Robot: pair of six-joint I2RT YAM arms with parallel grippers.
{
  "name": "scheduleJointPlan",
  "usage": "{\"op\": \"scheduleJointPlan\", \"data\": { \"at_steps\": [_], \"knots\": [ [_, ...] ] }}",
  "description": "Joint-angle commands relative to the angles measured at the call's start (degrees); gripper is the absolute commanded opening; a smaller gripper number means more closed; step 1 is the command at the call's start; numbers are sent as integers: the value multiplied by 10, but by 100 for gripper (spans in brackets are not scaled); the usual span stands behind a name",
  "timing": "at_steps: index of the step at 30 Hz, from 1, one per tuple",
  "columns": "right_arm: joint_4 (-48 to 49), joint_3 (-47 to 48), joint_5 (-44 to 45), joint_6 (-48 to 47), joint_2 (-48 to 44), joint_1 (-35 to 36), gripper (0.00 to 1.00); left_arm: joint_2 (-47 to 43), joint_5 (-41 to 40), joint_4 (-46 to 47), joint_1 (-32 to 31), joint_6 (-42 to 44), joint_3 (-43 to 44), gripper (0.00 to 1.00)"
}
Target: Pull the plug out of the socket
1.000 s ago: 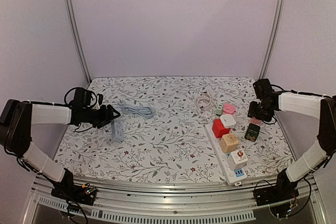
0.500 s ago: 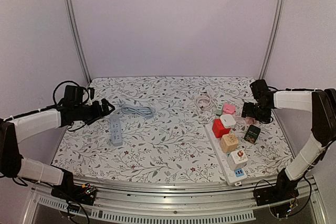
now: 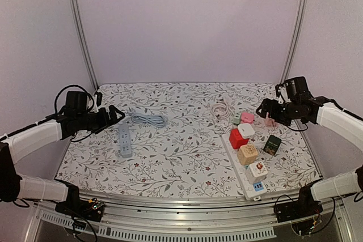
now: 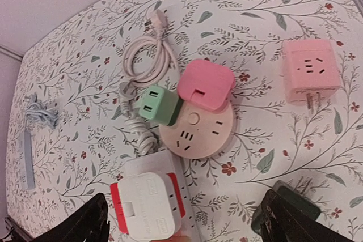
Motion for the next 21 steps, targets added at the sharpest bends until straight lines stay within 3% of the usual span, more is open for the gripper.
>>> {"op": "scheduleJointPlan", "data": {
  "at_steps": [1,7,16,21],
  "knots": [
    [-3,-26,-110,22,-6,48,89,-5,9,-16,-16,-3,4,100],
    [51,-61,-116,55,32,54,78,-14,10,-16,-31,-11,-3,100],
    [64,-52,-126,57,77,71,70,-25,9,-18,-43,-16,-13,100],
    [60,-52,-125,69,51,82,55,-24,6,-18,-44,-15,-14,100]
  ]
}}
